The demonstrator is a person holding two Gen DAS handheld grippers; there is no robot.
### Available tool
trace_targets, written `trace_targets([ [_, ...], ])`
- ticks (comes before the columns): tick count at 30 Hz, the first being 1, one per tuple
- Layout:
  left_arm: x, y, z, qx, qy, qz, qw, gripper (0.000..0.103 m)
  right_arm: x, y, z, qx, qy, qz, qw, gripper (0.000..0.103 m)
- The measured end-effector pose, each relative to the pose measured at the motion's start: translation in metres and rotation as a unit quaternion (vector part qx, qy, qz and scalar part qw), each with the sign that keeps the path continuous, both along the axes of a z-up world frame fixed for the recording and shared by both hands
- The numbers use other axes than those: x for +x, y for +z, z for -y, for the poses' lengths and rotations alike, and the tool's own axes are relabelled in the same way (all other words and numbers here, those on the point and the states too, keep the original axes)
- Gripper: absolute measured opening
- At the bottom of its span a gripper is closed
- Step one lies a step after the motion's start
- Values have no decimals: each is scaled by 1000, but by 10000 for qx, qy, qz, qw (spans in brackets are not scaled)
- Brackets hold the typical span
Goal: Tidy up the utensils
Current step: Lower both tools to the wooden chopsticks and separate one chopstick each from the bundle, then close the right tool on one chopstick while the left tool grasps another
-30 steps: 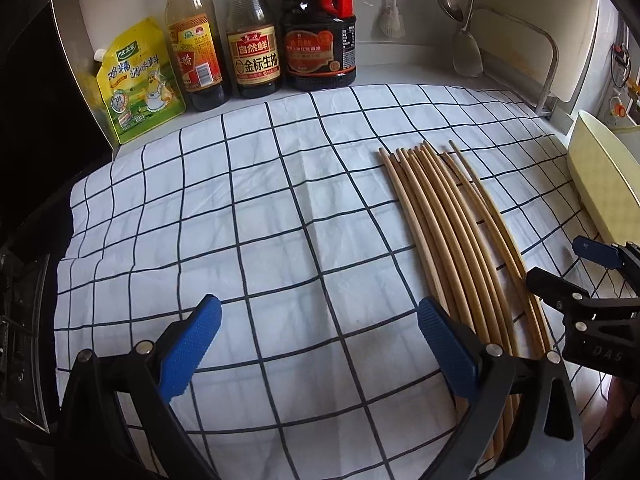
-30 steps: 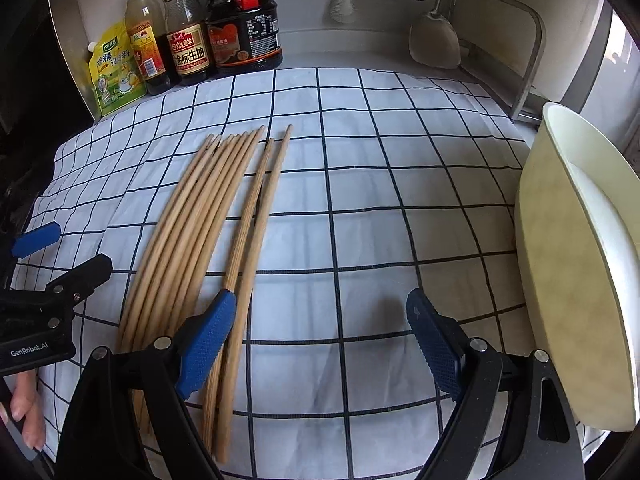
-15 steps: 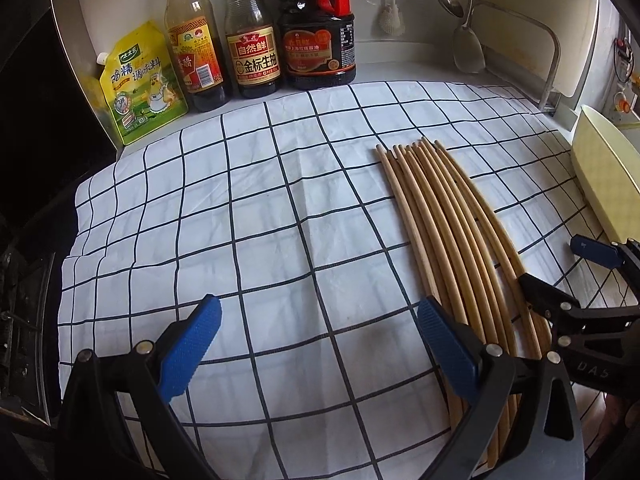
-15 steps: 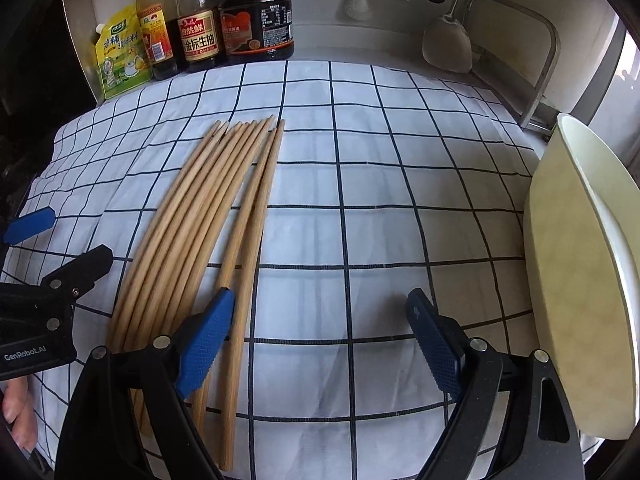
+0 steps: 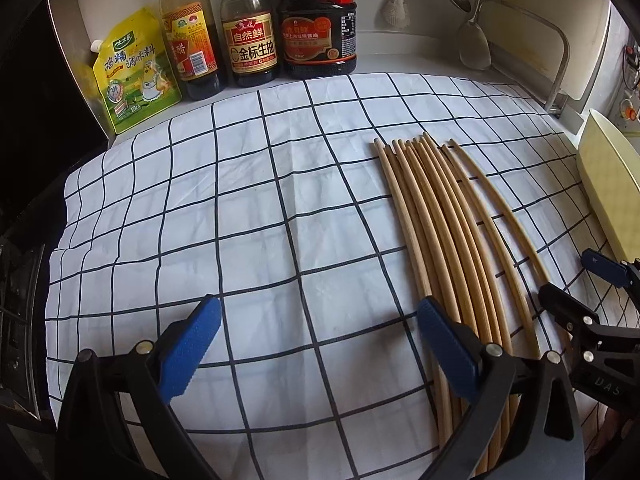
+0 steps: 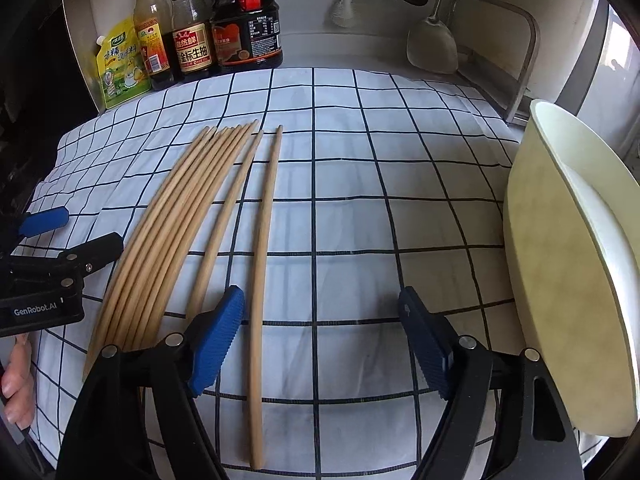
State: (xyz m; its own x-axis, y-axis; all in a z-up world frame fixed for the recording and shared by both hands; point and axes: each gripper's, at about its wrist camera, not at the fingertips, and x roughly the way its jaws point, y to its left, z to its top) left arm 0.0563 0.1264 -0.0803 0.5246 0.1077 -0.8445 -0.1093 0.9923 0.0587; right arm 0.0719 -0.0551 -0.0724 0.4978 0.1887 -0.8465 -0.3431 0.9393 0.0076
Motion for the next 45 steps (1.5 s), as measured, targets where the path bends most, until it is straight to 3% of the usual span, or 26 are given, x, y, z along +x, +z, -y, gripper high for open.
trace_targets([
  [8,2,6,6,-93,-63,74,9999,97,-2,0,6,26,25,7,10000,76],
  [20,5,1,11,315,-100,-4,9995,98,0,1,8,22,-68,38,10000,76],
  [32,12,-5,6,342,-114,-100,9993,98,3,-1,2,51,-6,122,9999,76],
  [35,14,-5,5,291,-121,-94,9995,97,3,0,-1,41,66,187,9998,66],
  [37,11,-4,7,284,-192,2,9994,92,1,2,-5,17,176,208,9996,50],
  [38,9,-3,9,275,-244,42,9993,84,0,3,-7,-3,244,228,9994,47],
  [40,3,0,16,322,-382,108,9987,66,-4,4,-11,-29,366,254,9990,29],
  [41,0,1,19,337,-459,111,9983,54,-5,4,-13,-24,414,249,9988,23],
  [42,-2,2,23,325,-531,105,9980,38,-6,4,-14,-30,427,250,9988,10],
  [43,-4,2,26,278,-608,74,9977,29,-7,4,-15,-65,423,266,9987,7],
  [44,-5,3,28,221,-658,31,9976,13,-8,4,-14,-49,426,274,9987,6],
  [45,-5,3,29,164,-691,-14,9975,7,-8,4,-14,-17,420,274,9987,6],
])
